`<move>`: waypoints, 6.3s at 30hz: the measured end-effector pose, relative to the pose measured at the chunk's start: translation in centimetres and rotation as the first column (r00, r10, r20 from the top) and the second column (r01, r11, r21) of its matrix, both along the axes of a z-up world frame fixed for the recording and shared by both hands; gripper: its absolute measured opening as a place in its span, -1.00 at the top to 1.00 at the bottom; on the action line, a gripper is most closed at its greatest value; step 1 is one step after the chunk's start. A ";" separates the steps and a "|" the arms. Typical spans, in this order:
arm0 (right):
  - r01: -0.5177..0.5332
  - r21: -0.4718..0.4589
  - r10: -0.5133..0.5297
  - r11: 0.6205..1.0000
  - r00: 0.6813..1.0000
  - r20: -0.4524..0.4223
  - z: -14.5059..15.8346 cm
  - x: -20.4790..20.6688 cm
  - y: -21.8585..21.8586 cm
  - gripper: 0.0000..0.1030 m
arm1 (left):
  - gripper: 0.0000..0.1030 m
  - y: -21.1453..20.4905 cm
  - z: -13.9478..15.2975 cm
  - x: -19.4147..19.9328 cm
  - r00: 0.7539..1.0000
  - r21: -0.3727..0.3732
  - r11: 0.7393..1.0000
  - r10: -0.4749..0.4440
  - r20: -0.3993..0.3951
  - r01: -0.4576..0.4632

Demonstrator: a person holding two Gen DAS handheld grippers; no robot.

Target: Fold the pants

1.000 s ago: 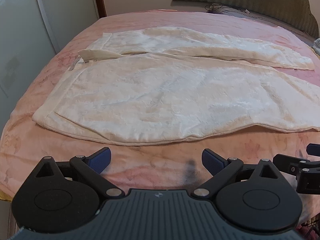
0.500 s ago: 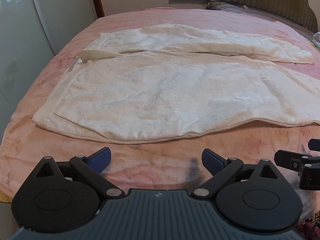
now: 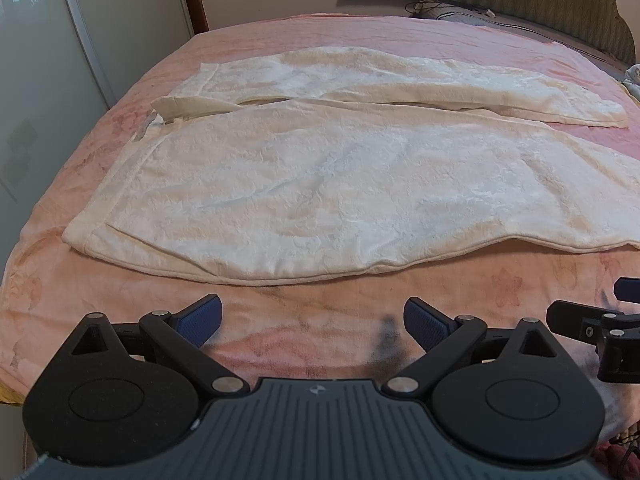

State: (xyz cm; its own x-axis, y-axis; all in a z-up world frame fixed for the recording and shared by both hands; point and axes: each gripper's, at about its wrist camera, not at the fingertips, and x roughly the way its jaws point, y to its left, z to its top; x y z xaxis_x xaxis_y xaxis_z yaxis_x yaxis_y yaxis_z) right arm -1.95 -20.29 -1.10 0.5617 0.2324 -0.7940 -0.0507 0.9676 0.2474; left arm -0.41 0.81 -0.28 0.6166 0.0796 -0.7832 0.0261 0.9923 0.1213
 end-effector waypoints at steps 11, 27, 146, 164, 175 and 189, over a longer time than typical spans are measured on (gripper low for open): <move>-0.023 0.014 0.023 1.000 1.000 0.011 0.3 0.2 0.1 -1.00 | -0.92 0.1 -0.4 0.3 1.000 0.002 1.000 0.007 -0.008 -0.007; -0.030 0.031 0.031 0.999 1.000 -0.008 -0.2 0.5 0.1 -1.00 | -0.92 0.3 -0.7 0.5 1.000 0.001 1.000 0.012 -0.023 -0.012; -0.411 -0.742 0.797 0.529 0.541 0.268 -2.2 24.6 4.8 0.04 | 1.00 18.8 3.3 20.8 0.925 -0.771 0.585 0.380 -0.016 -0.253; -0.564 -0.609 0.806 0.558 0.542 0.237 0.5 9.5 2.9 0.89 | 1.00 20.2 3.1 8.7 0.937 -0.697 0.663 0.347 -0.037 -0.273; -0.618 -0.488 0.778 0.616 0.575 0.254 -0.3 5.8 2.4 0.89 | 1.00 20.8 2.0 5.8 0.931 -0.617 0.722 0.361 -0.049 -0.313; -0.644 -0.420 0.760 0.639 0.614 0.214 -3.0 5.4 3.2 0.84 | 0.65 20.2 0.3 6.4 0.927 -0.515 0.773 0.342 -0.151 -0.369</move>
State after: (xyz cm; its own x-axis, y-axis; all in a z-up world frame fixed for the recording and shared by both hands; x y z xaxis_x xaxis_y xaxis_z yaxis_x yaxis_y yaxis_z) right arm 3.45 -17.08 -4.09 0.5572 0.4802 -0.6774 -0.7675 0.6092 -0.1994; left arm 6.01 21.06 0.06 0.5890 -0.1453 -0.7949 -0.3495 0.8412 -0.4127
